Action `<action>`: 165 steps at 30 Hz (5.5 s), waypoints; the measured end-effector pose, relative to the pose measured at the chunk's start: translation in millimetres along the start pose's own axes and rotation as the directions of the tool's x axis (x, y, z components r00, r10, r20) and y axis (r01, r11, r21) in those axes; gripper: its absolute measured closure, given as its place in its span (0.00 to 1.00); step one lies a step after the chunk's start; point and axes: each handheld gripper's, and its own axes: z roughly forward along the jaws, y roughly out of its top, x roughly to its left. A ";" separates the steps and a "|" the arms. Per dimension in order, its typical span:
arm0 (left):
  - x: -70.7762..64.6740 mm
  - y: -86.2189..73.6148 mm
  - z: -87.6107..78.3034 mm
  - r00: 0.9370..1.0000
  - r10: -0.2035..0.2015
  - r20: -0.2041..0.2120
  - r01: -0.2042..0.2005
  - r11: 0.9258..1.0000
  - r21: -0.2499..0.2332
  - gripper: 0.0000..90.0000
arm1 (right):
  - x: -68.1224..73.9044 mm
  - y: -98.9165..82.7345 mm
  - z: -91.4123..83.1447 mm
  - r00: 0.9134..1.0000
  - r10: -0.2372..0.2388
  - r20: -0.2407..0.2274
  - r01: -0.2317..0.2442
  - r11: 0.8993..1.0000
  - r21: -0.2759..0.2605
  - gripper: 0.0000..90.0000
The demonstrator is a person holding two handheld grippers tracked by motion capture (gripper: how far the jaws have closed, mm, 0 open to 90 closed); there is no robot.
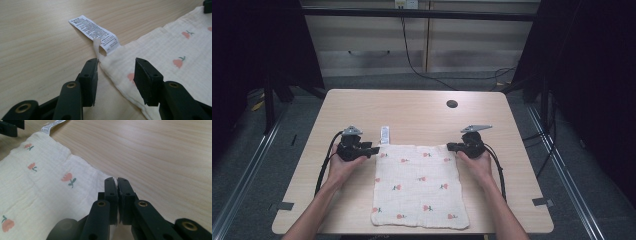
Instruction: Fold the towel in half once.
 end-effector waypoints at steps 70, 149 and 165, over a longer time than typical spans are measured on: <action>-57.6 43.2 -84.7 0.980 0.190 0.058 -0.161 0.931 -0.329 0.97 | 29.8 39.9 -102.8 0.995 -0.098 -0.008 0.090 0.942 -0.323 0.97; -72.0 -37.6 -22.0 0.970 0.198 0.144 -0.205 0.978 0.031 0.69 | 23.2 -41.4 -55.7 0.999 -0.043 -0.019 0.044 0.998 0.050 0.77; -73.9 -49.4 -19.9 0.964 0.238 0.117 -0.245 0.968 0.050 0.70 | 26.8 -49.7 -41.0 0.990 -0.134 0.037 0.129 0.985 0.111 0.73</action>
